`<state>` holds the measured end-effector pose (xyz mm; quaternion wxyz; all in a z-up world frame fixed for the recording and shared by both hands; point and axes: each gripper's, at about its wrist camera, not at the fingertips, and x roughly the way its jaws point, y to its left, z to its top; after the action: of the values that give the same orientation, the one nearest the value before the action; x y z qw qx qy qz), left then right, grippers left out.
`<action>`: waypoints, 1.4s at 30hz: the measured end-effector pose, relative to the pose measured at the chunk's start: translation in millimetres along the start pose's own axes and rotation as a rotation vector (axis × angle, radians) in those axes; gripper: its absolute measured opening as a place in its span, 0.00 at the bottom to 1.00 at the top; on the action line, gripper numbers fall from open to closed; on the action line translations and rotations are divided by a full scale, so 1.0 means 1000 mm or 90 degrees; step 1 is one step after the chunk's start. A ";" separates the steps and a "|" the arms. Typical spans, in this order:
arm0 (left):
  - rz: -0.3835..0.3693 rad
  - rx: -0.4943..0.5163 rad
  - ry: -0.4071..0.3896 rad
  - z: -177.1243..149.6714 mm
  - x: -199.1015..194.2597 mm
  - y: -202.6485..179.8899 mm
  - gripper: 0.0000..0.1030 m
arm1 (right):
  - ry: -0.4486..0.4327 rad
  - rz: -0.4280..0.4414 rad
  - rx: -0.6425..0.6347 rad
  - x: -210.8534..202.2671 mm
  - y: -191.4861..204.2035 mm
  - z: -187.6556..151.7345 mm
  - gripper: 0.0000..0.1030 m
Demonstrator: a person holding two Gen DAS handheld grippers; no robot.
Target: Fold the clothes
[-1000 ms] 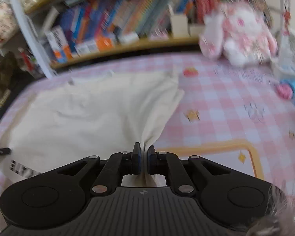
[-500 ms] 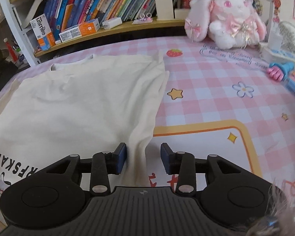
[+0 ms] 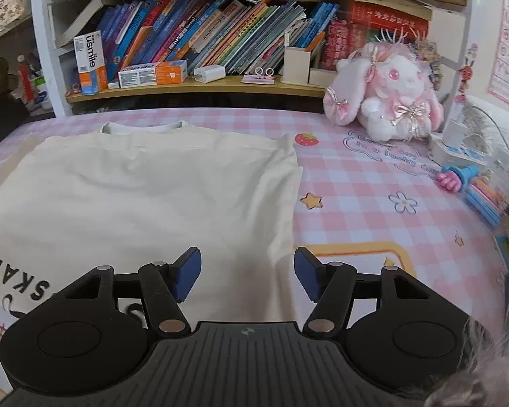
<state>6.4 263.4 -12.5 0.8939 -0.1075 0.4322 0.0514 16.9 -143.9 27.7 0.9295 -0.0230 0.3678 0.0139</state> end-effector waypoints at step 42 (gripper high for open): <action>-0.088 0.342 -0.109 -0.012 -0.019 0.052 0.14 | 0.044 0.128 -0.313 -0.030 0.280 -0.043 0.57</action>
<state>-24.1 311.3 -12.9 0.9250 0.1086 0.3447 -0.1171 -46.1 133.3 8.1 0.8769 -0.2119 0.3850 0.1945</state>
